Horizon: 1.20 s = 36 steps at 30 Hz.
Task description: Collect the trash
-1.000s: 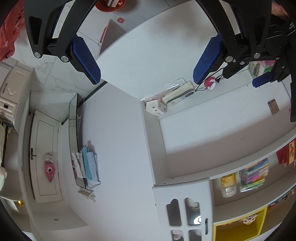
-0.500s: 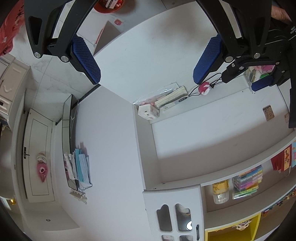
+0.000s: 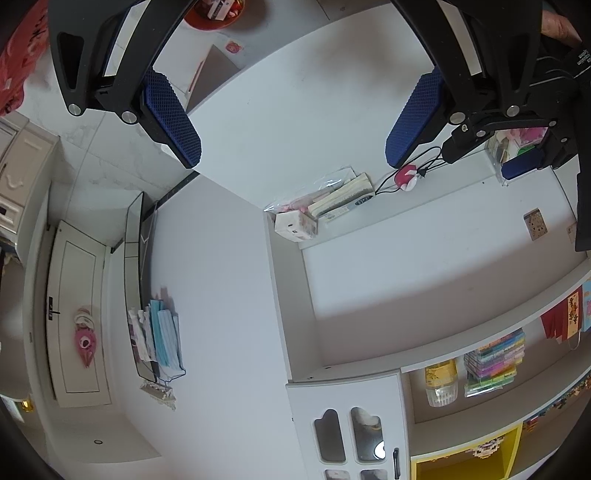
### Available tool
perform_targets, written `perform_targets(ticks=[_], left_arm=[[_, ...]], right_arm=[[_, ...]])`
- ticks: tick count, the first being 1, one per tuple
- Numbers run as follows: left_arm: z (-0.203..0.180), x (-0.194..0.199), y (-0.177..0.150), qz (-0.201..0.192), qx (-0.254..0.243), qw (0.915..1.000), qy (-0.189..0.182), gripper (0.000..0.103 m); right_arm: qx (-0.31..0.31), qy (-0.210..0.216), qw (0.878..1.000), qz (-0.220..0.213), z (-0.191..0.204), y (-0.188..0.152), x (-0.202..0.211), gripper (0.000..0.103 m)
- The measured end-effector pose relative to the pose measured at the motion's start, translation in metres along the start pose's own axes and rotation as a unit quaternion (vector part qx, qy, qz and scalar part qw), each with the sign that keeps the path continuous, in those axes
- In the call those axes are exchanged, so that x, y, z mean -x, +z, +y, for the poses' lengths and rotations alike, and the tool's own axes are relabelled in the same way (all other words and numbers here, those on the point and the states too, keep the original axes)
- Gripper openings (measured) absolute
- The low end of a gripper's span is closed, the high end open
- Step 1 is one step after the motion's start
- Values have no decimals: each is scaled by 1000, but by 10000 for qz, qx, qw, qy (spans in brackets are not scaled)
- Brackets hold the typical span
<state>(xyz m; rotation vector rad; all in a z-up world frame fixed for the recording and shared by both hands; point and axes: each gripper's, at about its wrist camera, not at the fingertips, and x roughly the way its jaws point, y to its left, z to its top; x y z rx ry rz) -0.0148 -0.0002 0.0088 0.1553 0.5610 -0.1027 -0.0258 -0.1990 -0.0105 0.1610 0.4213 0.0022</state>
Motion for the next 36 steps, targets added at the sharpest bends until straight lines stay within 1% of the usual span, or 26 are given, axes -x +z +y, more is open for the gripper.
perform_targets(ticks=[27,36], left_arm=[[3,2,-4,50,24,10000,-7,98],[-1,2,-2,23,-53,10000,-41,98]], right_arm=[[-24,8,10000,62,2,-3,-1,98],[-41,-3,9999,108,2,-3,-4,98]])
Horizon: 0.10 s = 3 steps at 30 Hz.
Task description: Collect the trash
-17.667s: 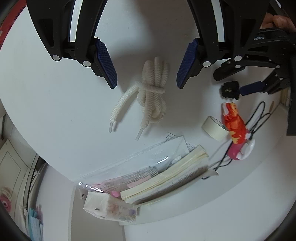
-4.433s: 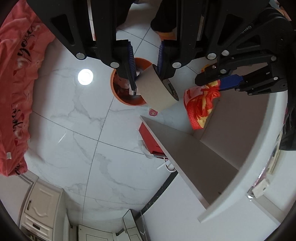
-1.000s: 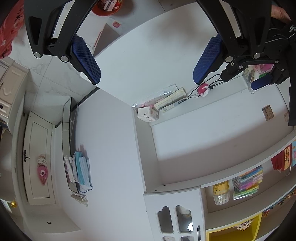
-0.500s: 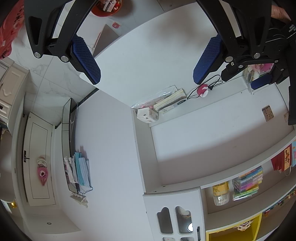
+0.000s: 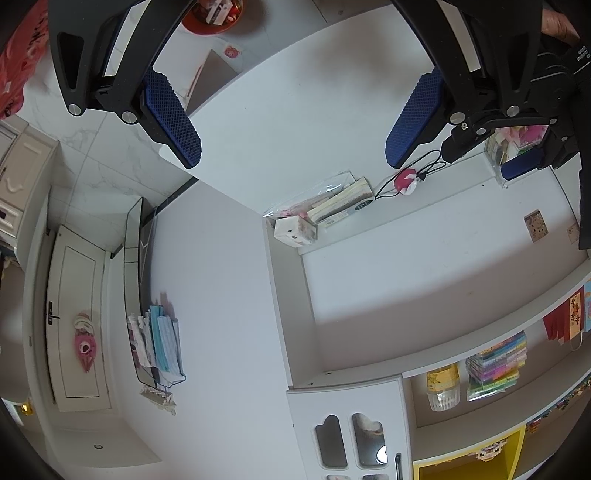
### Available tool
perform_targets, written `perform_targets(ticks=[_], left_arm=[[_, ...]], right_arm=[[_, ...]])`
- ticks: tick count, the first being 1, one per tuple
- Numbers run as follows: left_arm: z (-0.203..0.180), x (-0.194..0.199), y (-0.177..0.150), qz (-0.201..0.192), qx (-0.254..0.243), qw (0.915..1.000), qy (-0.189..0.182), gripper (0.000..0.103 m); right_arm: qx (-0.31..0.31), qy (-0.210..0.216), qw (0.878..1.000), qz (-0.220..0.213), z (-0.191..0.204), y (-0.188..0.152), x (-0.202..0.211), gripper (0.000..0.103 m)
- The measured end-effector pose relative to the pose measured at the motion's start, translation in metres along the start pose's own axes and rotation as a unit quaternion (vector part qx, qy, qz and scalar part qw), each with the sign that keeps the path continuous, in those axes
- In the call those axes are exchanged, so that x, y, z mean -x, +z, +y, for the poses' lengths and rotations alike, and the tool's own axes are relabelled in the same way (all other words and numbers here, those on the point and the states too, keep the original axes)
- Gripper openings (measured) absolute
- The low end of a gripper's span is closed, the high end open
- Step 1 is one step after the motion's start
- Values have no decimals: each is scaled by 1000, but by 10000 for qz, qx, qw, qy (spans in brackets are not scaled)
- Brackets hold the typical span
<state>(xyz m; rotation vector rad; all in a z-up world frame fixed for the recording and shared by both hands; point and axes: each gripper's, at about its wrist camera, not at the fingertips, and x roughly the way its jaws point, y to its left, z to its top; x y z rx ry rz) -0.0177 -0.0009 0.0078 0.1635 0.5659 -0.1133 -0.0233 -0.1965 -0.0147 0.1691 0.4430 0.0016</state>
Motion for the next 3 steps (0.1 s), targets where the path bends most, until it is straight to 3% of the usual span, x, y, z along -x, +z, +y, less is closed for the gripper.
perform_targets(ticks=[3], left_arm=[[0,-3,1,51,33,10000,-28,98]], right_arm=[[-14,6,10000,21,0,1,-2,98]])
